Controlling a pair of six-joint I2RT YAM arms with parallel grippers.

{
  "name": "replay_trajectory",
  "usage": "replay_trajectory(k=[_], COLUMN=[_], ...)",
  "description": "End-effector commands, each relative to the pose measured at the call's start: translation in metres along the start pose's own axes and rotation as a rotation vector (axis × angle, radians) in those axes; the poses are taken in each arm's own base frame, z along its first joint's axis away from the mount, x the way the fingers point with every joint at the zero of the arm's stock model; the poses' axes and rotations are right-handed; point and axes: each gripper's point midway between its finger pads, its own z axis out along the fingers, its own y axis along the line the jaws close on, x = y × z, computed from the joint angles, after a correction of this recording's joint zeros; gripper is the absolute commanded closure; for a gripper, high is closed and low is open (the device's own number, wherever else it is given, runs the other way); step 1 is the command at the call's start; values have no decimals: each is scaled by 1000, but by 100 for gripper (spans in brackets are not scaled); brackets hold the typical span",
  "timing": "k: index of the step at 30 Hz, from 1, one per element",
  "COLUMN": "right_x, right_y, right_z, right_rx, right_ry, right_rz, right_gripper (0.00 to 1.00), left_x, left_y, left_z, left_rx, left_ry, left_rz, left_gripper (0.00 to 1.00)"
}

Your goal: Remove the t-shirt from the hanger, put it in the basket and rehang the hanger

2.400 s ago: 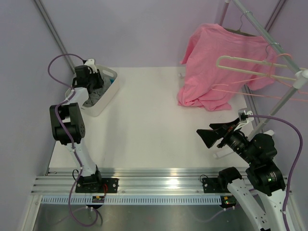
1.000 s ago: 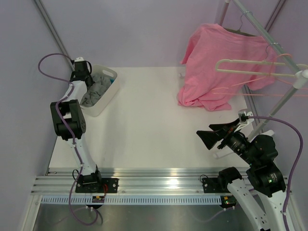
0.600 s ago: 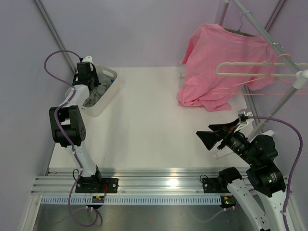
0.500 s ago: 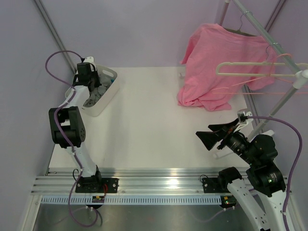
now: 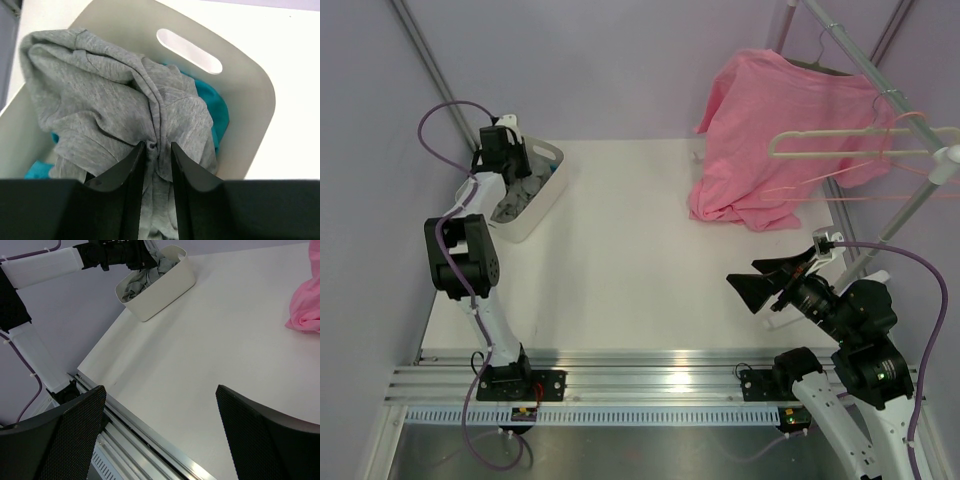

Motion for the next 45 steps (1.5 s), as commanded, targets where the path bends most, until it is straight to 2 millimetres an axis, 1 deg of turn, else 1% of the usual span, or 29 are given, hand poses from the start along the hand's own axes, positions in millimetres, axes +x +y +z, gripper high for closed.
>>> replay_trajectory(k=[1,3,5,6,7,10,11,13,16,17,19,20,21,23,26,27,28,30,31,33,34,35,37,38,40,41,42,44,45], right_x=[-7,-7,-6,-7,-7,-10,-10,-9,-3,-1,-1,-1,-3,-3,0,3,4,3,2,-2,-3,-4,-2,0,-1,1,0,0,0], right_y=[6,8,9,10,11,14,14,10,7,7,10,10,10,8,5,4,5,8,8,7,6,6,2,-1,-1,-2,-2,2,3], right_z=[-1,-1,-2,-3,-4,-9,-9,-5,2,3,3,2,1,2,8,11,12,8,6,2,2,3,8,12,14,14,13,8,6], right_rx=[-27,-38,-39,-40,-43,-52,-50,-36,-40,-47,-63,-63,-58,-53,-49,-51,-56,-66,-64,-49,-42,-40,-30,-23,-20,-18,-17,-31,-31], right_ry=[-25,-19,-17,-23,-23,-40,-43,-35,-3,6,5,3,-8,-11,12,32,39,30,17,-16,-22,-23,0,17,22,27,24,14,4], right_rz=[-22,-23,-22,-24,-25,-37,-39,-31,-15,-12,-14,-15,-18,-15,-7,0,1,-4,-8,-15,-15,-17,-9,-2,-1,1,-1,-4,-7], right_gripper=[1,1,1,1,1,1,1,1,1,1,1,1,1,1,1,0,1,1,0,1,0,1,0,0,1,1,1,1,1], left_x=[1,0,-7,-9,-16,-28,-38,-41,-60,-59,-74,-69,-76,-76,-81,-88,-90,-96,-104,-99,-106,-97,-94,-91,-90,-97,-92,-99,-96], left_y=[-15,-15,-13,-20,-23,-29,-29,-25,-16,-14,-10,-10,-14,-19,-23,-20,-17,-5,-2,19,25,35,45,45,48,48,46,43,41], left_z=[12,11,6,4,-1,-15,-25,-33,-54,-58,-74,-76,-84,-87,-94,-96,-95,-92,-91,-75,-72,-56,-41,-25,-12,-6,5,13,19], left_rx=[106,108,107,152,179,238,236,203,130,113,83,79,104,132,156,134,117,66,58,-4,-19,-44,-84,-67,-68,-52,-29,20,35], left_ry=[19,13,-5,-6,-6,-13,-37,-45,-98,-101,-157,-155,-182,-182,-182,-196,-198,-213,-228,-210,-224,-200,-189,-180,-177,-205,-203,-246,-249], left_rz=[1,14,24,24,21,-5,-8,-33,-61,-82,-97,-106,-103,-95,-86,-92,-113,-155,-202,-257,-285,-299,-292,-277,-242,-231,-230,-235,-238], left_gripper=[70,63,52,46,33,14,9,2,1,2,6,8,10,14,30,40,69,93,100,100,100,100,100,100,100,100,100,100,100])
